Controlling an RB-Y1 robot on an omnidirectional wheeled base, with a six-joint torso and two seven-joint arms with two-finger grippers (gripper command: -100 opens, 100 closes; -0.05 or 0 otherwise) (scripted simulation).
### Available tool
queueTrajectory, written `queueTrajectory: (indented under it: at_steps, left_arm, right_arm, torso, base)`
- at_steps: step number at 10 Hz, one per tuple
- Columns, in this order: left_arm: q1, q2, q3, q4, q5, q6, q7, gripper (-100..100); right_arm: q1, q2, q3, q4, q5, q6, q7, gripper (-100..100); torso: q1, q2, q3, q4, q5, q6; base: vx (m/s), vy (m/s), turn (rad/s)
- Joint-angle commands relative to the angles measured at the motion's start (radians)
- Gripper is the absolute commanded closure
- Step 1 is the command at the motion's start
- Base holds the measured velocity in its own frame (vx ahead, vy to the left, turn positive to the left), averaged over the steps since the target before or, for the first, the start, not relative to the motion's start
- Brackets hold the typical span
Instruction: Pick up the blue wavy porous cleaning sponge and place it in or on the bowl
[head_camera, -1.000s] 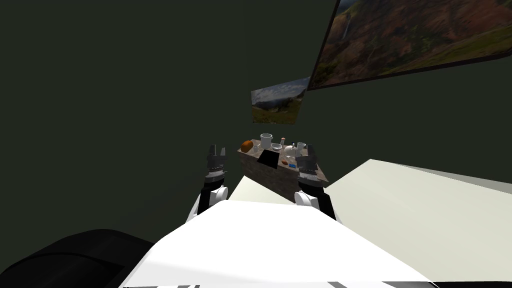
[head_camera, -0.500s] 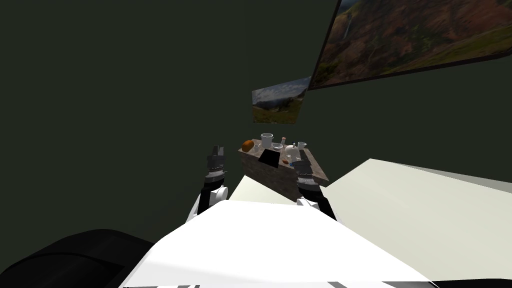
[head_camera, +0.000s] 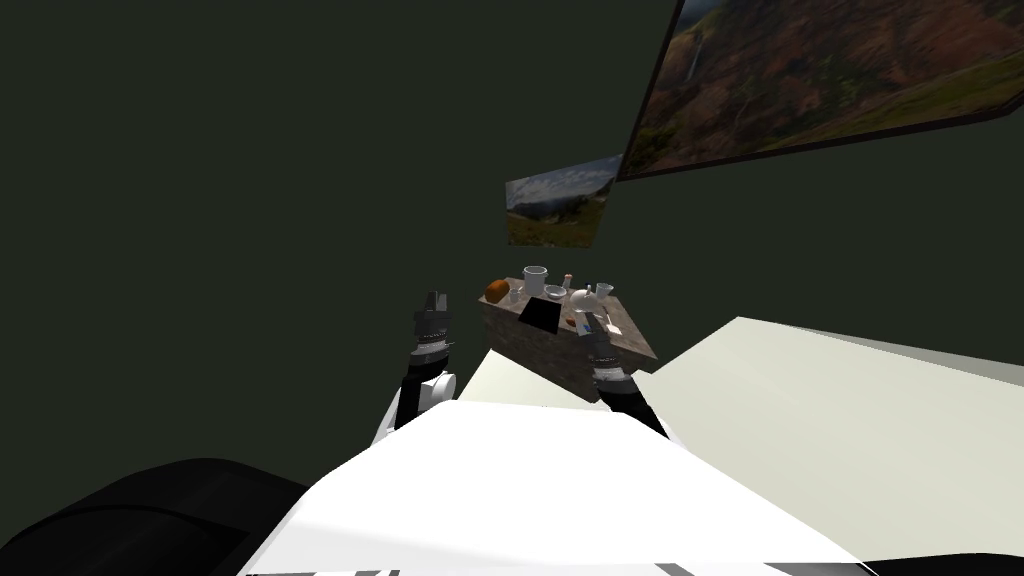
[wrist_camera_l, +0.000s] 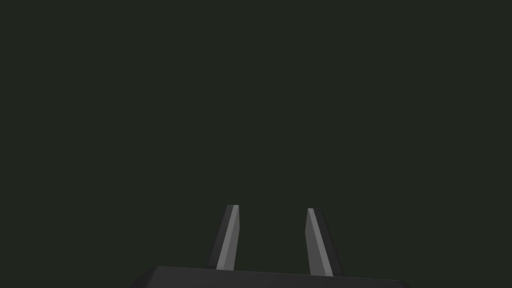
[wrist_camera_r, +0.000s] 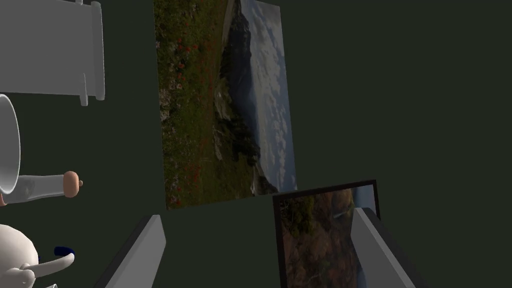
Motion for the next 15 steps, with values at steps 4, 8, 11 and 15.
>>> queueTrajectory:
  at_steps: [4, 8, 11, 15]
  left_arm:
    - [0.000, 0.000, 0.000, 0.000, 0.000, 0.000, 0.000, 0]
    - [0.000, 0.000, 0.000, 0.000, 0.000, 0.000, 0.000, 0]
    - [0.000, 0.000, 0.000, 0.000, 0.000, 0.000, 0.000, 0]
    - [0.000, 0.000, 0.000, 0.000, 0.000, 0.000, 0.000, 0]
  right_arm:
    - [0.064, -0.123, 0.058, 0.061, 0.030, -0.030, -0.017, -100]
    - [0.109, -0.243, 0.105, 0.125, 0.057, -0.053, -0.030, -100]
    - [0.130, -0.306, 0.130, 0.160, 0.073, -0.065, -0.035, -100]
    - [0.168, -0.427, 0.177, 0.235, 0.106, -0.087, -0.043, -100]
  torso:
    - [0.000, 0.000, 0.000, 0.000, 0.000, 0.000]
    - [0.000, 0.001, 0.001, 0.000, 0.000, 0.000]
    - [-0.001, 0.000, 0.000, 0.000, 0.000, 0.000]
    - [-0.001, 0.000, 0.000, 0.000, 0.000, 0.000]
  base:
    - [-0.031, 0.015, 0.006]
    - [-0.040, 0.008, 0.015]
    - [-0.023, 0.003, 0.013]
    - [-0.025, 0.002, 0.029]
